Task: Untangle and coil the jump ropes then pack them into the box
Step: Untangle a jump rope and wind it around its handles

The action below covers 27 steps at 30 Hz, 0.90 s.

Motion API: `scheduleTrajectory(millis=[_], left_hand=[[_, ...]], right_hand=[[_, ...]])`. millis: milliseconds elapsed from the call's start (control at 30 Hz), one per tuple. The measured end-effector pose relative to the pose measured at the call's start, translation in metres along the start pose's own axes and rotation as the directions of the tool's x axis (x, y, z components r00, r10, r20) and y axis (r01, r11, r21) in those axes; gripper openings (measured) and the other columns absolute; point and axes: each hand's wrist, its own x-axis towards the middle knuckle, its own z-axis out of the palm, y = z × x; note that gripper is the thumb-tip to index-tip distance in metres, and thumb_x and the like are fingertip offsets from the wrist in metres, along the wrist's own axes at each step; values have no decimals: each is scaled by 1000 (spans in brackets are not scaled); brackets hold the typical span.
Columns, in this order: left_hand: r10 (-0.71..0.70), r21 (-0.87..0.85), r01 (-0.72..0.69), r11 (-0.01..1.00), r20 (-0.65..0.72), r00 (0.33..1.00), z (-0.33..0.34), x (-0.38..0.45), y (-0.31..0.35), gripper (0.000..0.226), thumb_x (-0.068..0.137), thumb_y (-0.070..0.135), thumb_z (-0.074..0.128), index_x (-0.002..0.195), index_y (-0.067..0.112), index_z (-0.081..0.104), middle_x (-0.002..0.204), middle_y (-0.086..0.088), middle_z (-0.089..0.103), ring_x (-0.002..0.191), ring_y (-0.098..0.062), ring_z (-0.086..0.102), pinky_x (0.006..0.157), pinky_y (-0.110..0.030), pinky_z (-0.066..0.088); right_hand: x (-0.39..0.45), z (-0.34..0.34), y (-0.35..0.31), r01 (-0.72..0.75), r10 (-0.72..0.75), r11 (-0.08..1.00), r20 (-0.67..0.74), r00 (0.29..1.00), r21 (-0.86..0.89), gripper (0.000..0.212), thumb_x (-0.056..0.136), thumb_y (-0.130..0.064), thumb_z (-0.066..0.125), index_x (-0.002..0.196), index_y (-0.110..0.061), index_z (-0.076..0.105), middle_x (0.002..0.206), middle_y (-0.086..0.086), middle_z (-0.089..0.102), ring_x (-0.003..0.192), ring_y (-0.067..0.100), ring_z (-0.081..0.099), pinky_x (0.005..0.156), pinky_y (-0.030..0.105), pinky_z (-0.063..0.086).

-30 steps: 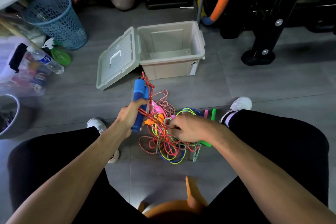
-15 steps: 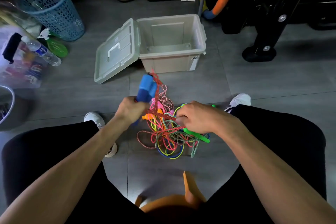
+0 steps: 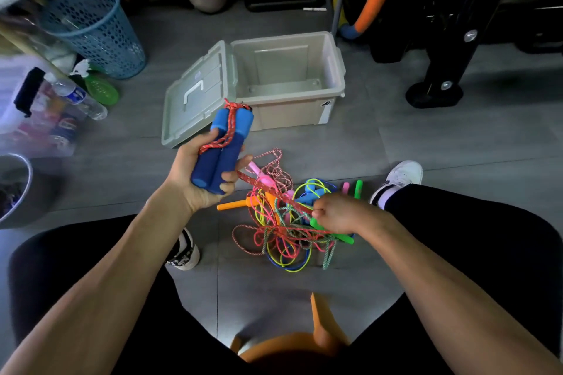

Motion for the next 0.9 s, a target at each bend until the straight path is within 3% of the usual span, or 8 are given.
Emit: scheduleTrajectory(millis=[100, 233, 333, 433, 567, 667, 767, 900], left_hand=[[65, 39, -64, 997, -44, 997, 2, -2, 6, 45, 61, 31, 70, 100, 9, 61, 88, -11, 66, 41, -16, 46, 41, -19, 37], [168, 300, -84, 950, -265, 949, 2, 7, -8, 11, 82, 16, 58, 90, 8, 56, 75, -10, 59, 40, -18, 46, 40, -20, 38], [396, 698, -21, 716, -381, 836, 1, 19, -22, 8, 78, 11, 66, 82, 8, 60, 71, -12, 59, 46, -20, 48, 42, -23, 40], [604, 938, 79, 337, -280, 746, 1, 24, -36, 11, 76, 23, 66, 84, 18, 59, 69, -4, 60, 57, -23, 55, 52, -26, 41], [669, 957, 283, -57, -173, 723, 1, 29, -50, 32, 81, 50, 59, 97, 22, 54, 82, -6, 62, 71, -30, 56, 65, -33, 46], [644, 920, 328, -215, -119, 756, 2, 34, -57, 67, 81, 81, 35, 95, 18, 53, 81, -8, 60, 71, -30, 57, 64, -35, 47], [606, 912, 270, -308, -31, 795, 11, 32, -66, 84, 79, 81, 8, 100, 14, 56, 87, -14, 64, 78, -33, 60, 66, -36, 42], [523, 887, 88, -453, 184, 832, 14, 27, -83, 88, 79, 83, 0, 100, 19, 55, 90, -10, 66, 84, -35, 63, 68, -36, 45]], right_hand=[[5, 9, -4, 25, -24, 999, -29, 999, 26, 31, 98, -21, 41, 67, -20, 42, 107, 14, 64, 103, 29, 58, 91, 37, 42], [1, -1, 3, -21, 26, 999, -98, 995, 49, 35, 94, -17, 40, 60, -25, 43, 91, 7, 61, 94, 30, 54, 100, 55, 38], [-4, -9, 7, 10, 14, 993, -199, 980, 120, 42, 92, -17, 45, 53, -30, 47, 66, -2, 49, 78, 25, 43, 84, 45, 43], [-5, -10, 0, 55, -30, 994, -236, 971, 97, 40, 94, -21, 45, 55, -25, 38, 62, -4, 40, 77, 27, 43, 68, 33, 31], [-4, -9, -12, 161, -162, 987, -266, 950, -25, 36, 96, -25, 44, 61, -22, 34, 69, 2, 47, 71, 29, 48, 59, 34, 33], [-9, -20, -18, 253, -241, 968, -284, 928, 6, 32, 97, -24, 43, 66, -15, 46, 65, 6, 51, 63, 26, 48, 53, 35, 34], [-9, -33, -22, 329, -289, 943, -387, 876, 40, 29, 95, -26, 43, 78, -11, 60, 74, 8, 63, 71, 28, 57, 63, 41, 49], [-3, -45, -16, 349, -277, 934, -458, 845, 78, 23, 94, -27, 50, 82, -16, 66, 79, 7, 68, 73, 27, 60, 67, 44, 51]])
